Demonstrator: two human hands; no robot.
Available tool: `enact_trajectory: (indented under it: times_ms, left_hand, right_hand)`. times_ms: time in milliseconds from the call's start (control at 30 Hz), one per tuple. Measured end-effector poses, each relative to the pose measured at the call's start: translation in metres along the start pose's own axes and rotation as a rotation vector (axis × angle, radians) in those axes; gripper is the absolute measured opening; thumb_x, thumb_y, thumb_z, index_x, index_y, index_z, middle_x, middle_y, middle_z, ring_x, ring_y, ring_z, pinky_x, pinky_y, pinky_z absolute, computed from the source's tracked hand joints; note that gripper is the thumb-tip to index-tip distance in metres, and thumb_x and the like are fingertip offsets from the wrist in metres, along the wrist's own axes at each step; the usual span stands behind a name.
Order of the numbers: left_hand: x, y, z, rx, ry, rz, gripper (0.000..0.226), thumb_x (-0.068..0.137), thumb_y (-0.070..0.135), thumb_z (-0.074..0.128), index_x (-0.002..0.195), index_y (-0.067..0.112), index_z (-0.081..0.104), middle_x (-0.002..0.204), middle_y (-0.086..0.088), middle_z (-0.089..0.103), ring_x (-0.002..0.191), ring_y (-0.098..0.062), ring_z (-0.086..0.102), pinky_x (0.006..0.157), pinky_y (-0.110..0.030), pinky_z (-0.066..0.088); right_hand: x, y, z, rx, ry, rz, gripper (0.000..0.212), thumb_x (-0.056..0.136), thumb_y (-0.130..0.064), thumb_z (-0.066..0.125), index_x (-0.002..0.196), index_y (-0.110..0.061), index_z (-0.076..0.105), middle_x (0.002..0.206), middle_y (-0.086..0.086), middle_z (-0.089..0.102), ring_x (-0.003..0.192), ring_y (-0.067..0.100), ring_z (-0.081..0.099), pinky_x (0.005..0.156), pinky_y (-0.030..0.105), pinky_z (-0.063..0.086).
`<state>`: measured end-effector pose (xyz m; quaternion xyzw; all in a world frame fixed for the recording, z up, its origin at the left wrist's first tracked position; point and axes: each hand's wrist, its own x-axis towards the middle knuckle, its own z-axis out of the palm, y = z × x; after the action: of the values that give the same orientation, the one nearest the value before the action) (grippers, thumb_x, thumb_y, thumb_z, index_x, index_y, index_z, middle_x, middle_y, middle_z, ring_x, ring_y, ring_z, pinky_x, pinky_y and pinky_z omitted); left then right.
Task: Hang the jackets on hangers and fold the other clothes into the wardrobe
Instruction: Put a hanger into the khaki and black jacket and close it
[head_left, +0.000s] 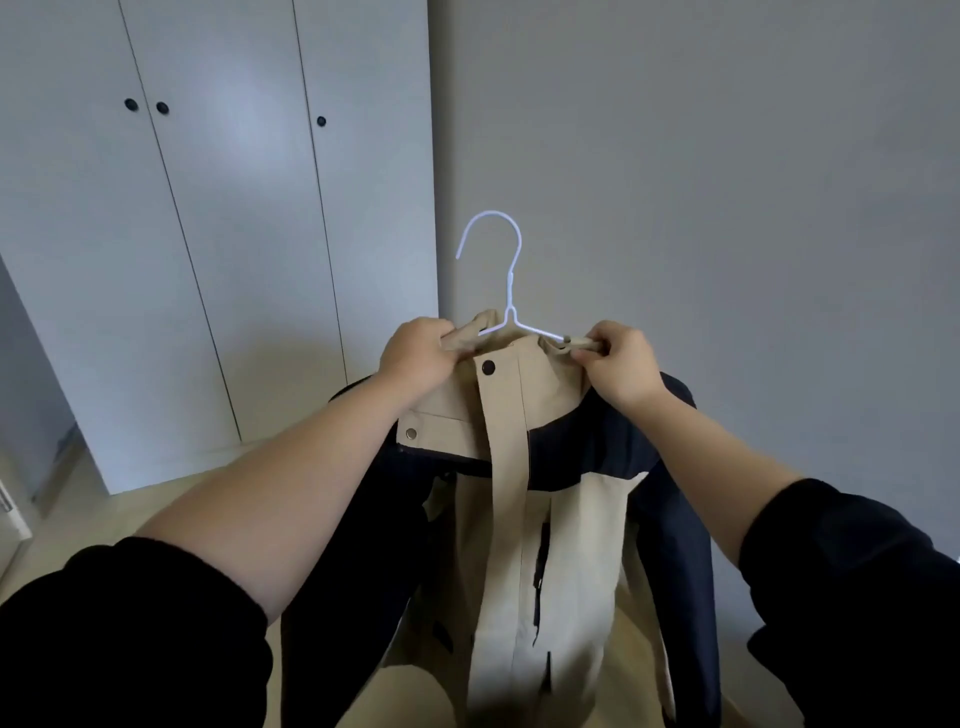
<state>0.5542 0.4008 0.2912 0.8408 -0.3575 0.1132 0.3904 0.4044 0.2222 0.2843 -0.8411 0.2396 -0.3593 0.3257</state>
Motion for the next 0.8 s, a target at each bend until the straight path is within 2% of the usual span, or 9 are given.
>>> enact_trajectory:
  times_ms: [167, 233, 333, 433, 533, 600, 667, 733, 800]
  left_hand:
    - [0.019, 0.002, -0.029, 0.019, 0.0, 0.004, 0.042, 0.079, 0.05, 0.07, 0.062, 0.015, 0.052, 0.06, 0.003, 0.045, 0.06, -0.017, 0.045, 0.056, -0.03, 0.029]
    - [0.018, -0.003, -0.037, -0.019, -0.206, -0.077, 0.041, 0.08, 0.057, 0.065, 0.081, 0.016, 0.067, 0.075, 0.005, 0.06, 0.073, -0.013, 0.058, 0.066, -0.027, 0.041]
    - [0.015, -0.003, -0.044, -0.132, -0.57, -0.194, 0.052, 0.08, 0.06, 0.064, 0.105, 0.015, 0.066, 0.102, 0.002, 0.067, 0.096, -0.012, 0.063, 0.09, -0.027, 0.047]
    - [0.015, 0.001, -0.035, -0.183, -0.491, -0.156, 0.041, 0.083, 0.044, 0.07, 0.097, 0.006, 0.066, 0.092, -0.002, 0.067, 0.083, -0.014, 0.064, 0.077, -0.025, 0.049]
    - [0.013, 0.01, -0.025, -0.14, -0.31, -0.077, 0.033, 0.085, 0.036, 0.069, 0.074, 0.008, 0.057, 0.067, -0.001, 0.047, 0.06, -0.013, 0.047, 0.055, -0.024, 0.032]
    - [0.012, 0.016, -0.02, -0.127, -0.235, -0.047, 0.038, 0.084, 0.036, 0.07, 0.065, 0.01, 0.049, 0.062, 0.0, 0.04, 0.055, -0.013, 0.042, 0.052, -0.026, 0.026]
    - [0.012, 0.025, -0.012, -0.123, -0.21, -0.032, 0.042, 0.084, 0.036, 0.07, 0.06, 0.011, 0.046, 0.06, 0.001, 0.04, 0.055, -0.013, 0.042, 0.051, -0.026, 0.026]
    - [0.01, 0.037, -0.004, -0.103, -0.211, -0.015, 0.041, 0.084, 0.036, 0.07, 0.063, 0.008, 0.05, 0.062, -0.002, 0.043, 0.058, -0.017, 0.045, 0.054, -0.028, 0.029]
    - [0.008, 0.044, 0.004, -0.091, -0.203, 0.004, 0.041, 0.084, 0.038, 0.07, 0.073, -0.001, 0.06, 0.068, -0.006, 0.048, 0.065, -0.022, 0.05, 0.06, -0.028, 0.031]
  right_hand:
    - [0.009, -0.009, -0.014, 0.255, 0.226, 0.1, 0.022, 0.081, -0.006, 0.067, 0.068, -0.019, 0.054, 0.064, -0.004, 0.055, 0.064, 0.013, 0.051, 0.06, 0.023, 0.04]
    - [0.011, -0.005, -0.016, 0.287, 0.267, 0.145, 0.023, 0.077, -0.002, 0.065, 0.067, -0.019, 0.054, 0.063, -0.002, 0.055, 0.063, 0.015, 0.052, 0.056, 0.024, 0.041]
    - [0.005, 0.002, -0.011, 0.305, 0.237, 0.161, 0.025, 0.077, 0.0, 0.063, 0.066, -0.02, 0.053, 0.065, -0.002, 0.057, 0.065, 0.016, 0.054, 0.054, 0.021, 0.04]
    - [0.0, 0.001, -0.009, 0.311, 0.17, 0.144, 0.018, 0.078, 0.001, 0.057, 0.076, -0.017, 0.057, 0.075, 0.001, 0.06, 0.073, 0.018, 0.056, 0.062, 0.025, 0.043]
    - [-0.001, -0.007, -0.017, 0.112, 0.299, 0.084, 0.027, 0.081, -0.001, 0.046, 0.102, -0.011, 0.059, 0.095, 0.002, 0.055, 0.093, 0.024, 0.053, 0.079, 0.034, 0.046]
    - [-0.001, -0.018, -0.021, 0.063, 0.353, 0.083, 0.01, 0.086, -0.014, 0.045, 0.083, -0.011, 0.055, 0.083, 0.003, 0.054, 0.085, 0.026, 0.051, 0.071, 0.035, 0.045]
    - [-0.003, -0.033, -0.018, 0.029, 0.163, 0.215, 0.033, 0.088, -0.033, 0.041, 0.065, -0.01, 0.045, 0.062, 0.005, 0.051, 0.066, 0.029, 0.053, 0.057, 0.031, 0.045]
    - [-0.007, -0.047, -0.013, -0.012, -0.11, 0.356, 0.049, 0.079, -0.053, 0.04, 0.072, -0.007, 0.053, 0.06, 0.009, 0.059, 0.058, 0.029, 0.065, 0.058, 0.034, 0.056]
    - [-0.01, -0.046, -0.011, -0.307, -0.333, 0.341, 0.045, 0.076, -0.055, 0.045, 0.084, -0.012, 0.057, 0.073, 0.005, 0.062, 0.08, 0.019, 0.068, 0.076, 0.034, 0.058]
